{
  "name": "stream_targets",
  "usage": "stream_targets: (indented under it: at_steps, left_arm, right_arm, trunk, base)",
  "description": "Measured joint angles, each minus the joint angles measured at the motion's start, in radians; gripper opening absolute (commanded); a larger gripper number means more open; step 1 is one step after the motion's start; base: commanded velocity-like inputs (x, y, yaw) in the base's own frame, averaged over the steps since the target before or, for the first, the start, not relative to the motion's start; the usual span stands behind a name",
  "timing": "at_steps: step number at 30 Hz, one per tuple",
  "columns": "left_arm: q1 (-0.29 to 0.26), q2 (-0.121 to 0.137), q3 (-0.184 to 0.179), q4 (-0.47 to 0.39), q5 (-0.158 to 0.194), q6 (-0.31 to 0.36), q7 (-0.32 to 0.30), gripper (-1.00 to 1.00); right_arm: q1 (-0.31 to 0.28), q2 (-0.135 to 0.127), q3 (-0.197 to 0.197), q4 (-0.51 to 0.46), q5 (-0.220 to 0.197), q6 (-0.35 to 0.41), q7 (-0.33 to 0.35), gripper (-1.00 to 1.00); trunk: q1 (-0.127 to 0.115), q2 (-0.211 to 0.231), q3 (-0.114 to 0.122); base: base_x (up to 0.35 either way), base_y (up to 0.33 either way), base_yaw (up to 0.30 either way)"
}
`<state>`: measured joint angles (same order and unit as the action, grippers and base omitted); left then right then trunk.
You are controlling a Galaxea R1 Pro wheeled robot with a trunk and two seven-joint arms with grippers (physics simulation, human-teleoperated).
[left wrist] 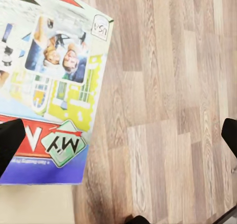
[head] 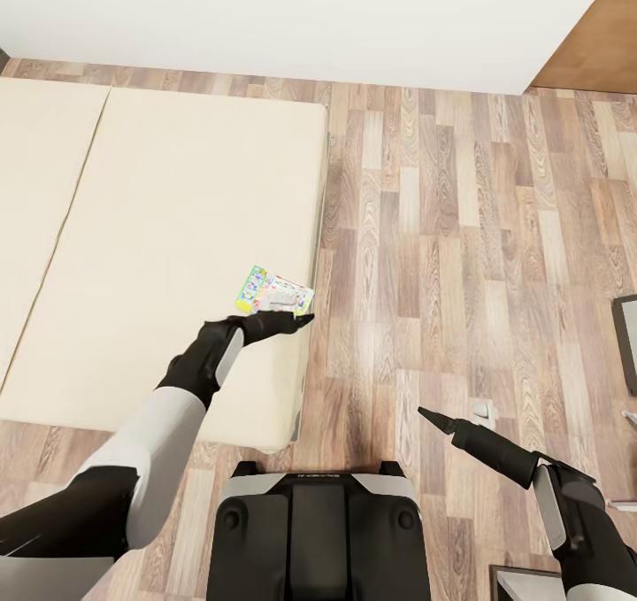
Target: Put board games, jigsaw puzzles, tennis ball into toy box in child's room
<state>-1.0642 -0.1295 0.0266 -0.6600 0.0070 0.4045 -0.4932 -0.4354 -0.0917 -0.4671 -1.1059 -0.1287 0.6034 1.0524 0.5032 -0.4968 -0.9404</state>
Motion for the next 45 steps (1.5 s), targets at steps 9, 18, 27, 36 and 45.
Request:
stream_targets:
  at_steps: [9, 18, 27, 36, 45]
  left_arm:
    - [0.001, 0.058, 0.012, -0.179, -0.003, 0.14, -0.009, 1.0]
    - [-0.003, 0.161, 0.027, -0.23, -0.006, 0.238, -0.004, 1.0]
    - [-0.087, 0.187, 0.027, -0.145, -0.011, 0.257, 0.036, 1.0]
    - [-0.152, 0.18, 0.026, -0.081, -0.011, 0.256, 0.098, 1.0]
    - [-0.219, 0.155, 0.023, 0.085, -0.011, 0.183, 0.186, 1.0]
  right_arm:
    - [0.0, 0.001, 0.0, 0.0, 0.0, 0.0, 0.0, 1.0]
    - [0.0, 0.001, 0.0, 0.0, 0.0, 0.0, 0.0, 1.0]
    - [0.0, 0.001, 0.001, 0.0, 0.0, -0.001, -0.001, 1.0]
    - [0.001, 0.001, 0.001, 0.0, 0.0, -0.003, -0.002, 1.0]
    - [0.002, 0.003, 0.003, -0.068, 0.002, 0.001, -0.007, 1.0]
  trunk:
    - [0.0, 0.0, 0.0]
    - [0.0, 0.0, 0.0]
    - [0.0, 0.0, 0.0]
    - [0.0, 0.0, 0.0]
    - [0.0, 0.0, 0.0]
  base:
    - [0.0, 0.0, 0.0]
    - [0.0, 0.0, 0.0]
    - [0.0, 0.0, 0.0]
    - [0.0, 0.0, 0.0]
    - [0.0, 0.0, 0.0]
